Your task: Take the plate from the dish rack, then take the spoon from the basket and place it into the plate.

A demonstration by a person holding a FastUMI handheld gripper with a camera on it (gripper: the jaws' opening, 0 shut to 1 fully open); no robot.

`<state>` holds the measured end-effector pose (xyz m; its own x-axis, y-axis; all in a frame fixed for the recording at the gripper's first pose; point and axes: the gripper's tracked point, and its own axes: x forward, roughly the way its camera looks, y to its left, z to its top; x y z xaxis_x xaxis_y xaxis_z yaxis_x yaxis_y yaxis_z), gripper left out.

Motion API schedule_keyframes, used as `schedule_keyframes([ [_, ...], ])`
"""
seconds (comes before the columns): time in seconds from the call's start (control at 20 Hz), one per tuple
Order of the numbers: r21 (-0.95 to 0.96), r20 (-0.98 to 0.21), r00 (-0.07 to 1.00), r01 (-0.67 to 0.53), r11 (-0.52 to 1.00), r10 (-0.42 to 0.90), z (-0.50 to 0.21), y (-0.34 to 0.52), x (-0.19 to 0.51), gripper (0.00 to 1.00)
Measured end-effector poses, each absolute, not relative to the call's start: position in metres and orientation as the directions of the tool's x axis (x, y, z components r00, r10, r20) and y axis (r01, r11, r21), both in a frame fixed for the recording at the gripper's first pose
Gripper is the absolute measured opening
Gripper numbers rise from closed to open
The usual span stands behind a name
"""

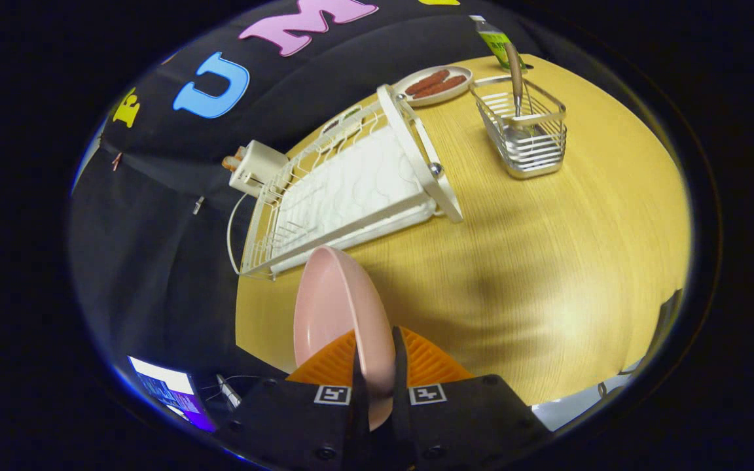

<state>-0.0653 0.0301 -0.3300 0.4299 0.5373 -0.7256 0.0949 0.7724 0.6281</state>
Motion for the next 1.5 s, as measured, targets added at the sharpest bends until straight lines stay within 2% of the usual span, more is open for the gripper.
schedule_keyframes([
  [0.25,0.645,-0.731,0.389,0.125,0.754,0.560,-0.359,0.022,-0.062,0.18],
  [0.45,0.591,-0.766,0.405,0.134,0.796,0.500,-0.371,0.005,-0.054,0.25],
  [0.65,0.552,-0.756,0.477,0.094,0.829,0.449,-0.352,-0.018,-0.049,0.98],
  [0.85,0.473,-0.703,0.615,0.030,0.881,0.356,-0.311,-0.050,-0.034,0.99],
  [1.05,0.321,-0.611,0.768,0.020,0.947,0.191,-0.273,-0.100,-0.012,0.98],
  [1.25,0.194,-0.507,0.859,0.038,0.980,0.068,-0.255,-0.142,0.022,0.99],
  [1.5,0.173,-0.449,0.893,0.066,0.983,0.019,-0.254,-0.176,0.083,0.99],
])
